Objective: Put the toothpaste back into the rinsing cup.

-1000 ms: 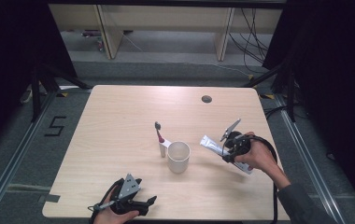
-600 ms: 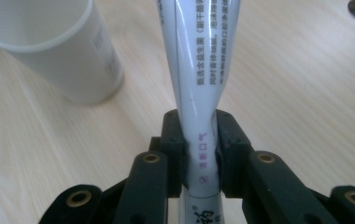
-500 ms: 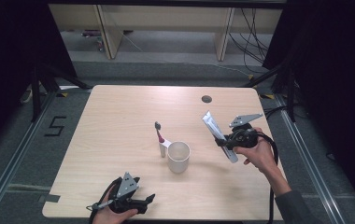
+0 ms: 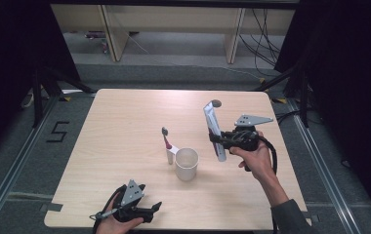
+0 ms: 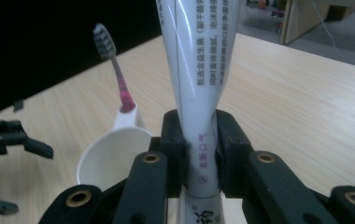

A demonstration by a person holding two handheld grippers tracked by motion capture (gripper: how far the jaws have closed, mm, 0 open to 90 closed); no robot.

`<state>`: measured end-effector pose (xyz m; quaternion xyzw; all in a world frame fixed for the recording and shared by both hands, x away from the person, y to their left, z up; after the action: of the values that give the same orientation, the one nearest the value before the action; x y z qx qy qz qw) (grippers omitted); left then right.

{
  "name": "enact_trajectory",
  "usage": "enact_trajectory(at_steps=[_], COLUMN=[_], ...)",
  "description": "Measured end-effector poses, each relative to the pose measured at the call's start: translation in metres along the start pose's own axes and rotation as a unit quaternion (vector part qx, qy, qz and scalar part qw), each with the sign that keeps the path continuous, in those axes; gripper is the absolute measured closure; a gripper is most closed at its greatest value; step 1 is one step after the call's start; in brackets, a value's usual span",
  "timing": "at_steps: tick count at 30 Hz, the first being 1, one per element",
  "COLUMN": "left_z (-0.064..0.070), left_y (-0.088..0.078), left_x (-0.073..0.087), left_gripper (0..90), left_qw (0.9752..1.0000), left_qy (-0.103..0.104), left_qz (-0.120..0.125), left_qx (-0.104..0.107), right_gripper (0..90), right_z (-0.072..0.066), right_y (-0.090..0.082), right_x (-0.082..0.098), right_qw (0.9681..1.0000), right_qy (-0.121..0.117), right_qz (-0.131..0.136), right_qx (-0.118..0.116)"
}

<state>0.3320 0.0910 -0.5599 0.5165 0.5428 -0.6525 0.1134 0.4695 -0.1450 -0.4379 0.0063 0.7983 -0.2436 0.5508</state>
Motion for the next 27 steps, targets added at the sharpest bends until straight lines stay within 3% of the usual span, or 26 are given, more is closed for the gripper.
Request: enact_trajectory(at_steps=[4, 5, 6, 8, 9, 11, 13, 14, 15, 20, 21, 22, 23, 25, 27], left_z=[0.003, 0.002, 0.002, 0.000, 0.002, 0.003, 0.002, 0.003, 0.000, 0.002, 0.000, 0.004, 0.002, 0.004, 0.001], left_y=[0.001, 0.001, 0.001, 0.000, 0.001, 0.001, -0.001, 0.000, 0.000, 0.000, 0.000, 0.001, -0.001, 0.000, -0.001], left_x=[-0.002, -0.001, -0.002, 0.000, -0.002, -0.002, -0.001, -0.002, -0.001, -0.001, 0.000, -0.002, 0.000, -0.003, -0.001], left_gripper=[18.8, 18.8, 18.8, 18.8, 18.8, 18.8, 18.8, 18.8, 18.8, 18.8, 18.8, 18.8, 18.8, 18.8, 18.8], left_qw=[0.9998, 0.9999, 0.9997, 1.0000, 0.9998, 0.9998, 0.9999, 0.9998, 1.0000, 0.9999, 1.0000, 0.9997, 1.0000, 0.9997, 1.0000], left_qy=[-0.019, -0.014, -0.019, -0.006, -0.014, -0.019, -0.009, -0.016, -0.003, -0.007, -0.001, -0.019, -0.006, -0.019, -0.005], left_qz=[0.011, 0.008, 0.011, 0.003, 0.009, 0.011, 0.005, 0.011, 0.001, 0.005, 0.003, 0.012, 0.003, 0.011, 0.005], left_qx=[0.004, 0.004, 0.005, 0.002, 0.005, 0.004, 0.006, 0.007, 0.002, 0.005, 0.003, 0.007, 0.007, 0.008, 0.006], right_gripper=[75.8, 75.8, 75.8, 75.8, 75.8, 75.8, 75.8, 75.8, 75.8, 75.8, 75.8, 75.8, 75.7, 75.8, 75.7], right_z=[-0.007, -0.010, -0.010, -0.016, -0.017, -0.020, -0.025, -0.026, -0.028, -0.036, -0.038, -0.039, -0.038, -0.040, -0.041], right_y=[0.011, 0.014, 0.016, 0.021, 0.023, 0.026, 0.028, 0.030, 0.031, 0.043, 0.046, 0.048, 0.050, 0.054, 0.057], right_x=[-0.009, -0.010, -0.011, -0.014, -0.017, -0.021, -0.025, -0.028, -0.029, -0.031, -0.032, -0.030, -0.031, -0.030, -0.029], right_qw=[0.9996, 0.9992, 0.9994, 0.9993, 0.9991, 0.9989, 0.9986, 0.9984, 0.9982, 0.9977, 0.9974, 0.9977, 0.9977, 0.9975, 0.9972], right_qy=[0.006, 0.018, 0.003, 0.005, -0.008, -0.004, 0.006, -0.002, 0.000, -0.005, -0.006, 0.002, -0.013, -0.006, -0.006], right_qz=[0.024, 0.030, 0.028, 0.027, 0.031, 0.038, 0.042, 0.043, 0.046, 0.046, 0.047, 0.045, 0.044, 0.042, 0.045], right_qx=[-0.013, -0.018, -0.018, -0.024, -0.027, -0.028, -0.033, -0.036, -0.039, -0.050, -0.055, -0.052, -0.051, -0.057, -0.060])
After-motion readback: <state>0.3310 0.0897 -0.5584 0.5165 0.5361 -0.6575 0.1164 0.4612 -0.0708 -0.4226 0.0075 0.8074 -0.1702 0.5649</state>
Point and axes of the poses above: each handheld gripper's, and its own axes: y roughly forward along the jaws, x roughly out of its underside, z roughly to its right, the point moved 9 cm from there along y, roughly forward along the jaws, and after that the axes turned 13 degrees about -x, right-handed, at the moved point
